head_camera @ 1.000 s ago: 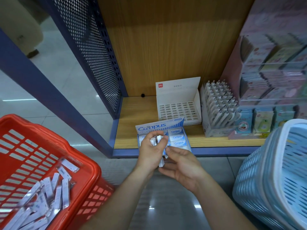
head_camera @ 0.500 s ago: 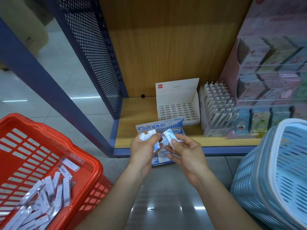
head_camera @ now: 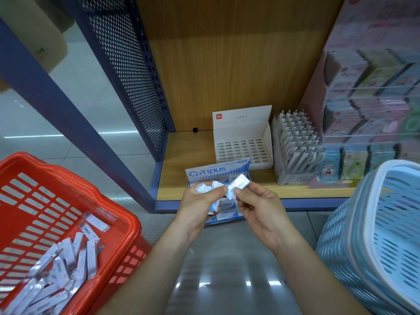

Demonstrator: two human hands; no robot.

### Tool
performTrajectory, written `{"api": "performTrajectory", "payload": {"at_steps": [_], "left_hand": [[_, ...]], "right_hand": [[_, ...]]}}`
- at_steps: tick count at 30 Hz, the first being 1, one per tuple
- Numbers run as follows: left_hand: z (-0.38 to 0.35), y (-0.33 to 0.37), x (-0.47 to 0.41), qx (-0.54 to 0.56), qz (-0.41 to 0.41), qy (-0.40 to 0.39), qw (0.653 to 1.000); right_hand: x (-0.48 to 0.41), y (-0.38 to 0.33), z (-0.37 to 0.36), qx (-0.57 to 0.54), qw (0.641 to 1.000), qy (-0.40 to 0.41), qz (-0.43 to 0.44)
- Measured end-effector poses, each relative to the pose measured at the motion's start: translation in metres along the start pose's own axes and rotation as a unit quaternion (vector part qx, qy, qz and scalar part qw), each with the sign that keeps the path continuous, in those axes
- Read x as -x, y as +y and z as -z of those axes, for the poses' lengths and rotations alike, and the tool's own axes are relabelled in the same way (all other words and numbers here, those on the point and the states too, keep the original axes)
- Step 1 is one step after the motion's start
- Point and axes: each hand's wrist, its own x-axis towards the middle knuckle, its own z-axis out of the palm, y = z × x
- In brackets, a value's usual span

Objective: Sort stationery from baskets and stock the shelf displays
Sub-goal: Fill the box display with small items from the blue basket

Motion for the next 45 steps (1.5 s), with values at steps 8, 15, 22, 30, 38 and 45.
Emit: {"api": "performTrajectory", "payload": {"at_steps": [8, 15, 22, 30, 38, 45], "left_hand": [[-0.001, -0.006, -0.001, -0.083, -0.034, 0.058, 0.994], [-0.002, -0.014, -0.005, -0.097, -0.018, 0.085, 0.991], [-0.009, -0.036, -0.012, -0.123, -0.011, 0.139, 0.982], [0.007, -0.047, -0.026, -0.390, -0.053, 0.138, 0.909], [0.007, -0.046, -0.032, -0.453, -0.063, 0.122, 0.881], [0.010, -0.045, -0.033, -0.427, -0.059, 0.112, 0.895]], "right_hand": [[0.000, 0.005, 0.009, 0.118, 0.992, 0.011, -0.044], [-0.005, 0.006, 0.025, 0.202, 0.978, 0.045, 0.006], [-0.017, 0.020, 0.042, 0.508, 0.842, 0.097, 0.152], [-0.045, 0.010, 0.055, 0.691, 0.700, 0.110, 0.147], [-0.054, 0.017, 0.058, 0.725, 0.671, 0.094, 0.122], [-0.051, 0.021, 0.049, 0.683, 0.707, 0.141, 0.117]]}}
